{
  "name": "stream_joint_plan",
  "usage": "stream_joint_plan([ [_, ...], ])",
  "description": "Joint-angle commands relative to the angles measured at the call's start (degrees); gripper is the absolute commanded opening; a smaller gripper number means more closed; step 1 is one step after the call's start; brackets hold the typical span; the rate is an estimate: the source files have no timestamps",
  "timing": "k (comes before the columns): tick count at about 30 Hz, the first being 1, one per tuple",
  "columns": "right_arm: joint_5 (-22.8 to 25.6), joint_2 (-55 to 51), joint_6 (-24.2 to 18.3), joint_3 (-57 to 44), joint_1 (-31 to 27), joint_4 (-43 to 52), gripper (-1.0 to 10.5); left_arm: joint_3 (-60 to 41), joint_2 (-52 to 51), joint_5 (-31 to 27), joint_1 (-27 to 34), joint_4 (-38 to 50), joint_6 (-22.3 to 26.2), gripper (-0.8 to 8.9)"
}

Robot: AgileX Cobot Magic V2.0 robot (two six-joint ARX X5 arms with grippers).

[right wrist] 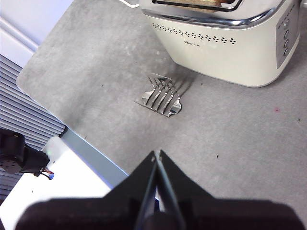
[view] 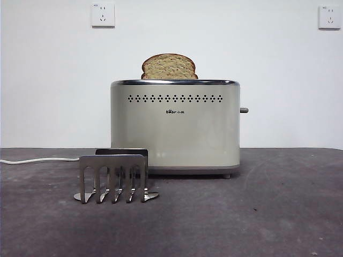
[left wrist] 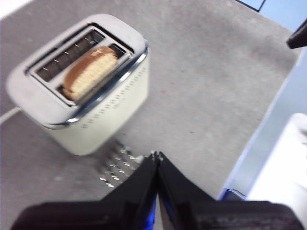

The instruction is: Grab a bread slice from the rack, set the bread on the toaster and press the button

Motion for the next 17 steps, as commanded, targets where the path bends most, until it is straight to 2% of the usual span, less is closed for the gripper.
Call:
stream_joint_plan([
  [1,0.0,0.0,-0.7,-0.5,0.0,0.0,0.0,-0.3,-2.2,-0.2,2.4,5.2,4.3,-0.03],
  [5,0.0,0.0,-0.6,-0.5,0.0,0.0,0.0,-0.4,-6.3,1.9,7.9,13.9,6.2,-0.03],
  [10,0.0,0.0,-0.6,-0.5,0.0,0.0,0.0,-2.9,-13.3,5.8,16.3,20.2,6.4,-0.03],
  [13,0.0,0.0,-0.6,-0.5,0.0,0.0,0.0,-9.3,-19.3,5.5,21.2,25.5,6.5,-0.03],
  [17,0.0,0.0,-0.6,-0.5,0.0,0.0,0.0,-23.6,-30.1,5.2,26.5,36.7,6.5,-0.03],
])
